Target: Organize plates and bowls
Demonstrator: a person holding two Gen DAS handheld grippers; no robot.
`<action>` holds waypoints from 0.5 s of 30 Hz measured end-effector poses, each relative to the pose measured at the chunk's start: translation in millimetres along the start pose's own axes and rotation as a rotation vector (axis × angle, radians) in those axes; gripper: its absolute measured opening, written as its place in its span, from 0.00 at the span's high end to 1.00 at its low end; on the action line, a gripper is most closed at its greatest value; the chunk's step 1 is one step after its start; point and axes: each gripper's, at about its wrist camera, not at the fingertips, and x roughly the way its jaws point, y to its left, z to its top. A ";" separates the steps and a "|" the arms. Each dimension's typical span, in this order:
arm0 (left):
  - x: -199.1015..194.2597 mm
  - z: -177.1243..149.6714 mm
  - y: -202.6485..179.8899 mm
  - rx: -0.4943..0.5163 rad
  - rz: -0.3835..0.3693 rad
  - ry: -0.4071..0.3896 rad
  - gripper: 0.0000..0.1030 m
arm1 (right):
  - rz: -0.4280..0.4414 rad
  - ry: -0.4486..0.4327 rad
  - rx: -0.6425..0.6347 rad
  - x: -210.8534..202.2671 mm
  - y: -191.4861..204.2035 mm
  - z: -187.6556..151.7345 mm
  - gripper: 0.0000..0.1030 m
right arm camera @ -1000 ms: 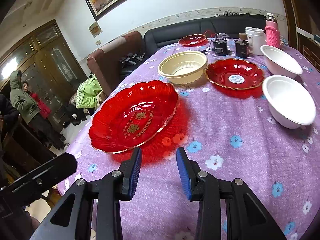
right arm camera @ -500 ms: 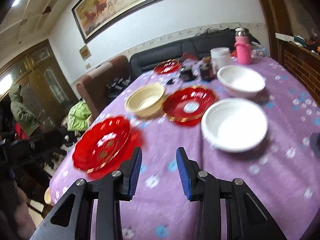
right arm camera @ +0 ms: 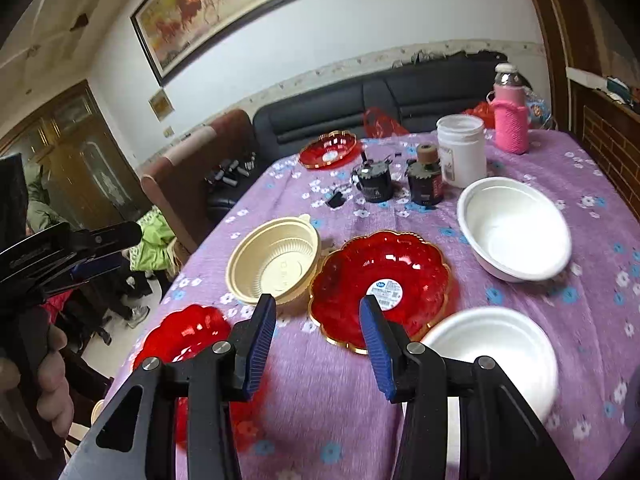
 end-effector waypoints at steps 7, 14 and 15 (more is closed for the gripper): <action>71.8 14.3 31.5 -0.080 0.027 0.090 0.23 | -0.011 0.130 0.046 62.8 -13.4 28.1 0.54; 122.7 20.4 35.7 -0.118 0.048 0.139 0.23 | -0.022 0.212 0.037 115.0 -3.7 41.4 0.54; 126.9 22.0 37.2 -0.126 0.052 0.144 0.23 | -0.026 0.217 0.035 121.0 -2.4 44.0 0.54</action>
